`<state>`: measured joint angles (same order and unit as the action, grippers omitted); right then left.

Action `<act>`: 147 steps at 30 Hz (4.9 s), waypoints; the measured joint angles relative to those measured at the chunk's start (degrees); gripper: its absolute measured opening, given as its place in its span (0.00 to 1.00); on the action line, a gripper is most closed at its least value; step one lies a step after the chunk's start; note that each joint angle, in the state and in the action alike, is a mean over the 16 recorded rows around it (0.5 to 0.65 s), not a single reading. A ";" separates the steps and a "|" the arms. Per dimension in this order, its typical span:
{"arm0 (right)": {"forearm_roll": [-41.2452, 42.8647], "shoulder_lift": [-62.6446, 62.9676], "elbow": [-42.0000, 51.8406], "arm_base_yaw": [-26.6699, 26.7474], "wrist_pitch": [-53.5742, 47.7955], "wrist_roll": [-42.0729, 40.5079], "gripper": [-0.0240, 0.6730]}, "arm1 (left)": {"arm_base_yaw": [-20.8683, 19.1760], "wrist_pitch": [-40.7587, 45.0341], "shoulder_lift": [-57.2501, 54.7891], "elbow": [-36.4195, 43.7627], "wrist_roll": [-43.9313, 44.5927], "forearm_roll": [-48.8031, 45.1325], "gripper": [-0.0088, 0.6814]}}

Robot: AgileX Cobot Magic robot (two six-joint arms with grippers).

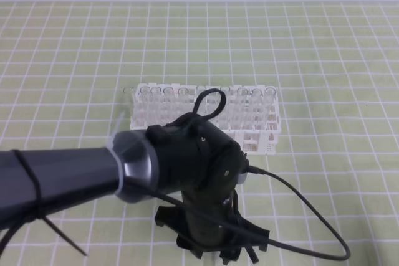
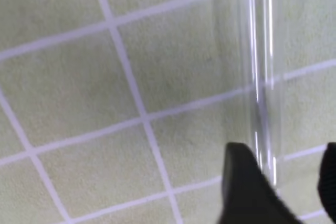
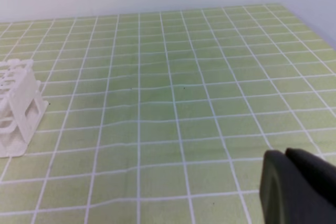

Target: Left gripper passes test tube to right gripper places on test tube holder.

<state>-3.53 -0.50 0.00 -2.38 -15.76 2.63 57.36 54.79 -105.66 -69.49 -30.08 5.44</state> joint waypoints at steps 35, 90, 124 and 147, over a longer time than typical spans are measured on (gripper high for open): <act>0.00 0.00 0.00 0.00 0.00 0.00 0.01 | 0.00 0.35 -2.53 0.05 -0.22 -0.17 0.18; 0.00 0.00 0.00 0.00 0.00 0.00 0.01 | 6.23 -54.03 44.88 44.05 0.21 -32.62 0.16; -69.97 -0.08 -0.08 0.05 3.72 -8.00 0.01 | 6.23 -57.35 44.70 44.03 -0.04 -34.08 0.17; -90.57 -16.42 -12.88 0.10 -26.05 -64.30 0.32 | 6.23 -65.70 38.32 44.04 -0.03 -34.05 0.16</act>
<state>-94.10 -16.92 -12.88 -2.27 -41.81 -61.67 63.60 -10.91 -67.34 -25.45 -30.11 -28.61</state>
